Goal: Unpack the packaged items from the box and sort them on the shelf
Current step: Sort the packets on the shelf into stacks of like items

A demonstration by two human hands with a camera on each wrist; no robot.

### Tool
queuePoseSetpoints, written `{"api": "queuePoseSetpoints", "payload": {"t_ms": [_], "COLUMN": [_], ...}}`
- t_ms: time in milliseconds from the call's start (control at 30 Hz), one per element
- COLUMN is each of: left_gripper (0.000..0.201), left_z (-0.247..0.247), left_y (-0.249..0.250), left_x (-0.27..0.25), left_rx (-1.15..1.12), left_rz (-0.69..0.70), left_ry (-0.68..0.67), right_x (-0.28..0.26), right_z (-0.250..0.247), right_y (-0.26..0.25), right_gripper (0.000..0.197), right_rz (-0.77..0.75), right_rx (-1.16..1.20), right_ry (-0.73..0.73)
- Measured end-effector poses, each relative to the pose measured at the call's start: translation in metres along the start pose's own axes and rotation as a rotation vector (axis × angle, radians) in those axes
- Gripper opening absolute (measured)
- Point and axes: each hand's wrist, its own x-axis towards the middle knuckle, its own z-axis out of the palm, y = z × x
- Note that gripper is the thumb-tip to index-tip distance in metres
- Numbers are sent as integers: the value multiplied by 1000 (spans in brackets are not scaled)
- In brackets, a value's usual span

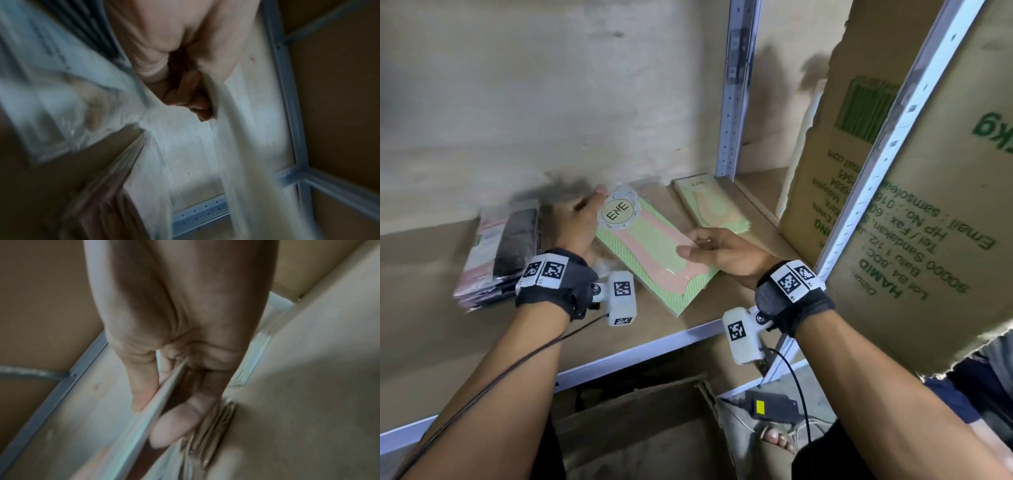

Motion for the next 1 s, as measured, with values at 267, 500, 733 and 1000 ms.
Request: {"api": "queuePoseSetpoints", "payload": {"t_ms": [267, 500, 733, 1000], "left_gripper": [52, 25, 10, 20], "left_z": [0, -7, -5, 18], "left_y": [4, 11, 4, 19], "left_x": [-16, -40, -39, -49], "left_rx": [-194, -216, -332, -71], "left_rz": [-250, -111, -65, 25], "left_ry": [-190, -449, -374, -422], "right_x": [-13, 15, 40, 60], "right_z": [3, 14, 25, 5], "right_y": [-1, -2, -5, 3], "right_gripper": [20, 21, 24, 20], "right_rz": [5, 45, 31, 13], "right_rx": [169, 296, 416, 399], "right_ry": [-2, 242, 210, 334]}}
